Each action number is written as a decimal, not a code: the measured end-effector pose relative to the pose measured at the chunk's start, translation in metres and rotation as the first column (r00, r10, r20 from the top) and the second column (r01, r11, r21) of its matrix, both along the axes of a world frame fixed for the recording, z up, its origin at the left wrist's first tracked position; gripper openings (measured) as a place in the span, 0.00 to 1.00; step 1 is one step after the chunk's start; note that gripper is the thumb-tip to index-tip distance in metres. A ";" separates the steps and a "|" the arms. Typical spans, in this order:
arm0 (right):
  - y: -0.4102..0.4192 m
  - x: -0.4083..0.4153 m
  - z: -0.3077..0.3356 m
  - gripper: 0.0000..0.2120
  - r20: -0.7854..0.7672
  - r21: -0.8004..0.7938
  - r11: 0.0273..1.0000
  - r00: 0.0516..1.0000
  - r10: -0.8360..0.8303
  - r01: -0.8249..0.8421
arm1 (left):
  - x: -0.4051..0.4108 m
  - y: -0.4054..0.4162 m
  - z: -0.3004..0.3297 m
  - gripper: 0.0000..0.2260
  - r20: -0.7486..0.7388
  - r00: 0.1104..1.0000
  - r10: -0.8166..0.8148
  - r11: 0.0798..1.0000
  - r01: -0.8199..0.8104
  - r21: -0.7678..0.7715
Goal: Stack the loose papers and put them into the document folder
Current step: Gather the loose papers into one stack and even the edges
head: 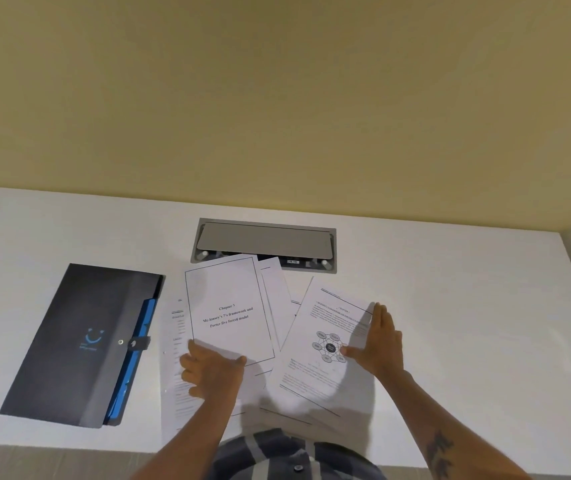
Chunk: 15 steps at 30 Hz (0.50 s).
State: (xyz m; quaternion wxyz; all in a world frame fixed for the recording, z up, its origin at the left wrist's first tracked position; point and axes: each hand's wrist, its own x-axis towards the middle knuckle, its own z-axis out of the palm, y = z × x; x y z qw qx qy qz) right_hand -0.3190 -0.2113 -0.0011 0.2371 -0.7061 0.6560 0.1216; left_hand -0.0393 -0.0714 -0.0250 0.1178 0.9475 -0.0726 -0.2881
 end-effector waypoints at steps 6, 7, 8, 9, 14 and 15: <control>0.003 0.000 -0.006 0.64 0.047 -0.007 1.000 0.999 -0.009 0.009 | -0.003 -0.003 0.000 0.54 0.035 0.999 -0.009 1.000 0.009 -0.015; 0.005 0.001 -0.006 0.64 0.053 -0.011 1.000 0.999 -0.008 0.008 | -0.003 -0.003 0.000 0.54 0.039 0.999 -0.009 1.000 0.010 -0.009; 0.006 0.002 -0.006 0.63 0.057 -0.017 1.000 0.998 -0.003 0.004 | -0.004 -0.004 0.001 0.54 0.041 0.999 -0.005 1.000 0.005 0.000; 0.007 0.003 -0.007 0.62 0.062 -0.022 1.000 0.998 -0.002 0.003 | -0.004 -0.004 0.002 0.54 0.040 0.999 0.003 1.000 -0.003 0.005; 0.012 0.009 -0.008 0.57 0.104 -0.023 1.000 0.994 0.023 -0.021 | -0.002 -0.004 0.005 0.57 0.026 0.999 0.037 0.999 -0.037 0.007; 0.014 0.010 -0.008 0.55 0.104 -0.023 0.999 0.994 0.036 -0.034 | -0.001 -0.004 0.005 0.57 0.021 0.999 0.044 0.999 -0.044 0.004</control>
